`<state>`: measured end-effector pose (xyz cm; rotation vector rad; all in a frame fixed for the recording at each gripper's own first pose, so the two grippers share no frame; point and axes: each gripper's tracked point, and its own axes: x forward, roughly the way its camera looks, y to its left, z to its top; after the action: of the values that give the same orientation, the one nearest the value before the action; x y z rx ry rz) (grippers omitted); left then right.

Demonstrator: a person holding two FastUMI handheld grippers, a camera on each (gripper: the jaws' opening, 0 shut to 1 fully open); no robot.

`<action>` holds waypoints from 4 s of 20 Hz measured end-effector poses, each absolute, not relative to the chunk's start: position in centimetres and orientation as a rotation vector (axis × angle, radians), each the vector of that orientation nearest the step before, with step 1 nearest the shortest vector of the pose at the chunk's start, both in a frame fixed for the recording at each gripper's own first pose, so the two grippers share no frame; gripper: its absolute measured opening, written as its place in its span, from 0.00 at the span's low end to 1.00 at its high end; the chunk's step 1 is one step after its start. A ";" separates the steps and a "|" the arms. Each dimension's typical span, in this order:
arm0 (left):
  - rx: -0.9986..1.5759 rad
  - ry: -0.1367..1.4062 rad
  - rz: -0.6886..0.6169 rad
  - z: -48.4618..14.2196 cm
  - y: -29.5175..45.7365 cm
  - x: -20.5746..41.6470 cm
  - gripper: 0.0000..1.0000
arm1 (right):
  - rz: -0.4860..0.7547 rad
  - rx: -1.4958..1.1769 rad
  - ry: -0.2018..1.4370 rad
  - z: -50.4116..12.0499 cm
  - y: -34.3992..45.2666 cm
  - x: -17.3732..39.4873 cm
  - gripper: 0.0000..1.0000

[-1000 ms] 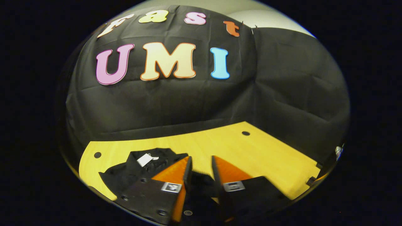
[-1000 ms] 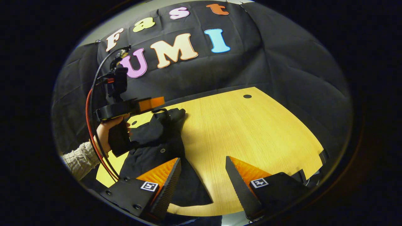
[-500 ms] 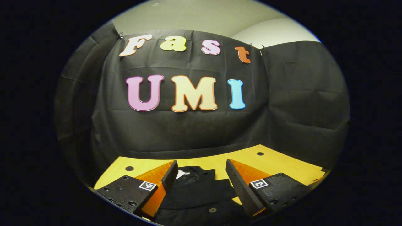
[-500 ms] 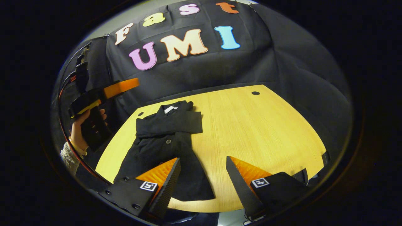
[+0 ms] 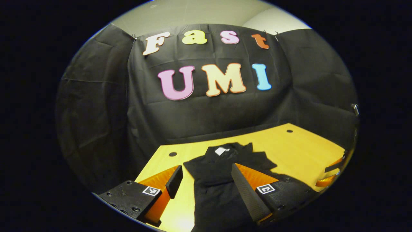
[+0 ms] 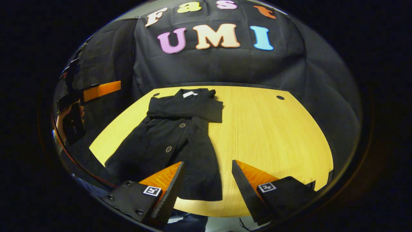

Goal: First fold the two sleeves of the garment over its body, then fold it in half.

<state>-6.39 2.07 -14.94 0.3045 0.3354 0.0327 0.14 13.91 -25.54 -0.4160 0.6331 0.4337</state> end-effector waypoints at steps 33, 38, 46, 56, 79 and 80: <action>0.153 1.001 0.092 -34.2 4.6 -25.7 0.91 | 0.428 -0.509 0.787 -35.7 13.0 -1.2 0.97; 0.135 0.997 0.076 -34.7 4.4 -25.5 0.92 | 0.407 -0.487 0.777 -35.5 12.9 -1.2 0.89; 0.136 0.970 0.038 -35.0 2.7 -24.6 0.27 | 0.455 -0.459 0.815 -36.1 14.2 -1.2 0.30; 0.131 0.976 0.015 -35.2 2.4 -24.2 0.00 | 0.497 -0.279 0.893 -36.3 14.7 -1.3 0.03; 0.106 0.659 -0.105 -23.5 0.8 -9.7 0.00 | 0.575 -0.355 0.683 -25.3 22.9 6.3 0.02; 0.100 0.643 -0.100 -23.1 1.2 -8.8 0.00 | 0.569 -0.358 0.665 -24.6 23.3 7.2 0.02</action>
<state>-8.83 1.20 -23.12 0.1003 0.6431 -0.0999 7.17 23.33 -24.59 -0.3575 0.6647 0.5693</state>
